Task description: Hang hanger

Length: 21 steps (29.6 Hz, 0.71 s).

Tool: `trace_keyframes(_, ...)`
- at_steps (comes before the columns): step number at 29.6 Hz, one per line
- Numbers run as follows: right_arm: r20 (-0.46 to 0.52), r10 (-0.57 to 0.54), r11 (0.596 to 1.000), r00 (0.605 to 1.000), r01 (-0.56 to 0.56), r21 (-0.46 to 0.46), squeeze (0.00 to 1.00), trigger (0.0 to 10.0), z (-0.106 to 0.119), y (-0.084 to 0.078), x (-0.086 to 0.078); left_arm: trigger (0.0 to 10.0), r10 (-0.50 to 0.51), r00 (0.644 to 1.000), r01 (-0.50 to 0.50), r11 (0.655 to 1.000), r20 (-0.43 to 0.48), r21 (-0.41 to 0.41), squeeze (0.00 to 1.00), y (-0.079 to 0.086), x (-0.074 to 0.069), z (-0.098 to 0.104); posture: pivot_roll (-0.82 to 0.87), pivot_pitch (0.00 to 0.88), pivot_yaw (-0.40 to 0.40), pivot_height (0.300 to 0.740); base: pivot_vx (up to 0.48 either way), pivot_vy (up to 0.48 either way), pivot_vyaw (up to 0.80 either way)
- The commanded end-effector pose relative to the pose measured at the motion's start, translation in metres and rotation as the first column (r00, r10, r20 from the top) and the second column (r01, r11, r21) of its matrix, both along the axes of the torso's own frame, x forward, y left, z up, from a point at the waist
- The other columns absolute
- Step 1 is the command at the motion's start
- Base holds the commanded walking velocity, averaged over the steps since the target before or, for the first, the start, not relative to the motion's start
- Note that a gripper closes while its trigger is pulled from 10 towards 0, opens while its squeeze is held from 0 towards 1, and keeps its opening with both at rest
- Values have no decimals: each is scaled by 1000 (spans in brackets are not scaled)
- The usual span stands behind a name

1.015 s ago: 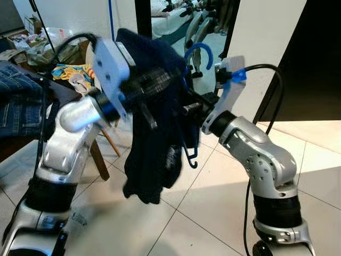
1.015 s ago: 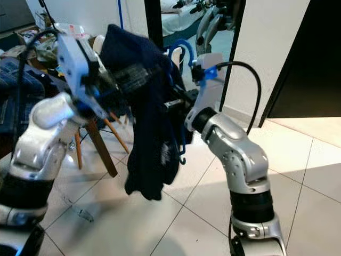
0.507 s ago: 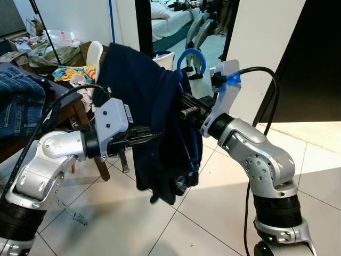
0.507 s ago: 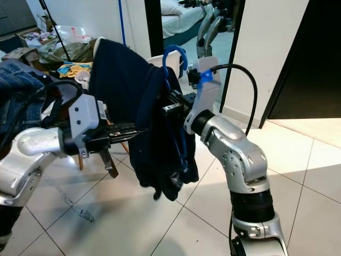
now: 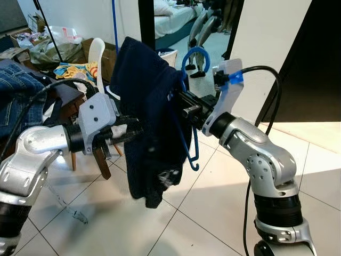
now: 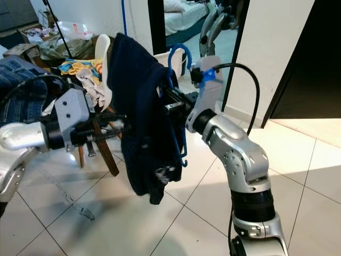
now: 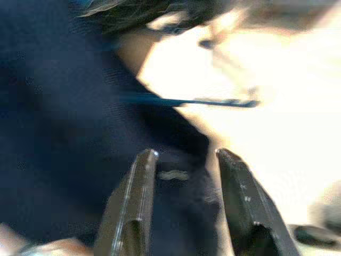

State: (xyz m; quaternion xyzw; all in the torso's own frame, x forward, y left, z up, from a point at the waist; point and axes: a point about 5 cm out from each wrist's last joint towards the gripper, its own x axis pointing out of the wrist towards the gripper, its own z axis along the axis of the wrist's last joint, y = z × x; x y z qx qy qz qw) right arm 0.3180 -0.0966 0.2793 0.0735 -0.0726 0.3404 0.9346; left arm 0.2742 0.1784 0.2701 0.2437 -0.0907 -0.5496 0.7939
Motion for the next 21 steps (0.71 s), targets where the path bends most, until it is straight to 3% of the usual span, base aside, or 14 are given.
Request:
trace_keyframes(1, 87, 24, 1000, 996, -25, 4, 0, 0, 11, 0, -6, 10000, -77, 997, 77, 997, -26, -22, 1000, 12, -10, 17, 30, 84, 24, 740, 0, 0, 0)
trace_keyframes(4, 89, 27, 999, 996, -26, -19, 0, 0, 9, -1, -5, 10000, -79, 997, 78, 996, -13, -41, 1000, 21, -7, 26, 35, 84, 24, 740, 0, 0, 0)
trace_keyframes(11, 92, 72, 982, 993, -54, -181, 0, 0, -11, -15, -8, 10000, -31, 995, 38, 996, 95, -76, 1000, 41, 2, 61, 39, 79, 26, 740, 0, 0, 0)
trace_keyframes(12, 96, 129, 968, 987, -105, -228, 0, 0, -15, -21, -14, 10000, 32, 983, -25, 999, 181, -38, 1000, 47, 10, 76, 43, 78, 28, 740, 0, 0, 0)
trace_keyframes(15, 102, 200, 945, 974, -165, -283, 0, 0, -18, -24, -22, 10000, 51, 969, -58, 998, 243, 21, 1000, 49, 14, 88, 45, 76, 31, 740, 0, 0, 0)
trace_keyframes(17, 104, 224, 935, 969, -184, -302, 0, 0, -18, -25, -25, 10000, 50, 966, -62, 997, 255, 40, 1000, 49, 15, 92, 45, 76, 31, 740, 0, 0, 0)
trace_keyframes(19, 108, 270, 917, 957, -221, -333, 0, 0, -20, -24, -30, 10000, -18, 969, -17, 990, 246, 140, 1000, 44, 14, 96, 51, 74, 37, 740, 0, 0, 0)
trace_keyframes(20, 108, 270, 917, 957, -221, -333, 0, 0, -20, -24, -30, 10000, -18, 969, -17, 990, 246, 140, 1000, 44, 14, 96, 51, 74, 37, 740, 0, 0, 0)
trace_keyframes(21, 117, 302, 906, 946, -247, -343, 0, 0, -19, -22, -33, 10000, -54, 973, 3, 974, 223, 225, 1000, 41, 16, 92, 58, 71, 44, 740, 0, 0, 0)
